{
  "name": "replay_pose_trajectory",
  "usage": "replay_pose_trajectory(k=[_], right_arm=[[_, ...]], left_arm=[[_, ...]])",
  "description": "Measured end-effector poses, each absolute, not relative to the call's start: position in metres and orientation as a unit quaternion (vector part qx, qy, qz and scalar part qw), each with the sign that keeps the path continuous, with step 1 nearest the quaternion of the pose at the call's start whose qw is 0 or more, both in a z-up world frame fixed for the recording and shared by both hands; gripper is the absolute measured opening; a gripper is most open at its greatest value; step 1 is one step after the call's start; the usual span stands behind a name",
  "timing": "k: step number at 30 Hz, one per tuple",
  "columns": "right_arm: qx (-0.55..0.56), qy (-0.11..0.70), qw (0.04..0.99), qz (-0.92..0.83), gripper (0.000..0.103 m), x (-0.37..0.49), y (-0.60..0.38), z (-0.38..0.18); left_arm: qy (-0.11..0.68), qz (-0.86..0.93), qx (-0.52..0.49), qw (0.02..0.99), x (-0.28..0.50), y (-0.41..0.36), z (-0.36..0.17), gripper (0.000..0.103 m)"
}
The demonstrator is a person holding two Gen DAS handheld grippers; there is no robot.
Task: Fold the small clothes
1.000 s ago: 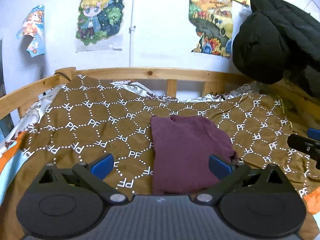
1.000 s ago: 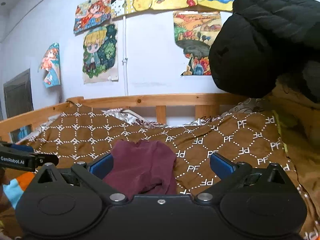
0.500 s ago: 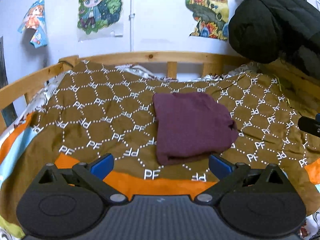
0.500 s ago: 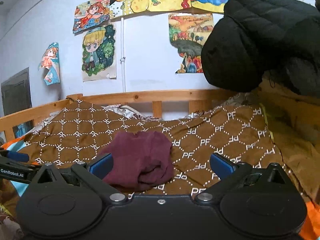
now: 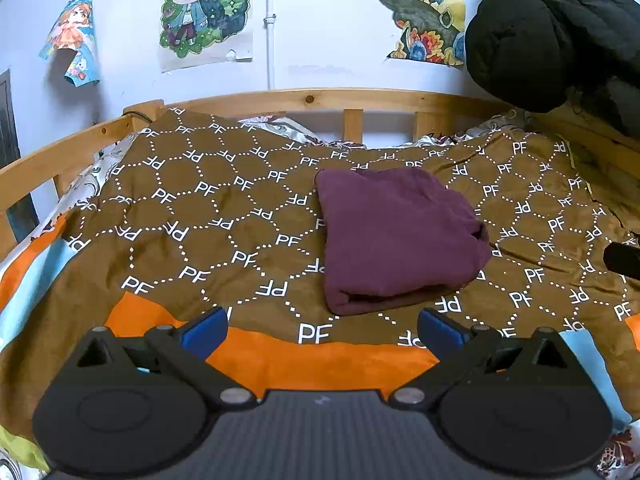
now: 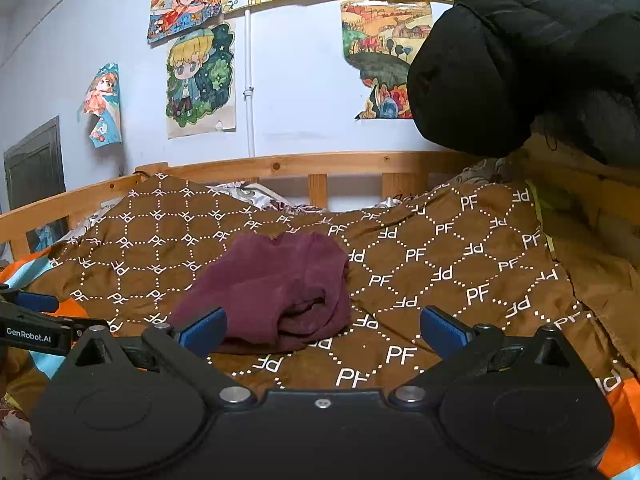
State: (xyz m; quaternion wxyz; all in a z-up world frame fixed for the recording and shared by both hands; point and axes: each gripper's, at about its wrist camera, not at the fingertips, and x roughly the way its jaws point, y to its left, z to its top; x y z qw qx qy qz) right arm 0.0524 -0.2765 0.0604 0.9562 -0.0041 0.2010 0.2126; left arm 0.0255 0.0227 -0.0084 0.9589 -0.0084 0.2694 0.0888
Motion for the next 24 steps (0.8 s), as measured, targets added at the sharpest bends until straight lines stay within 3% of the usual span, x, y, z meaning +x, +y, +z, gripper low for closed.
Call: replay_pose_trajectory(k=[24], right_arm=[[-0.009, 0.204, 0.955, 0.213, 0.102, 0.0524, -0.2767, 0.0594]], left_arm=[[0.265, 0.096, -0.004, 0.960, 0.0238, 0.0231, -0.0062, 0.103]])
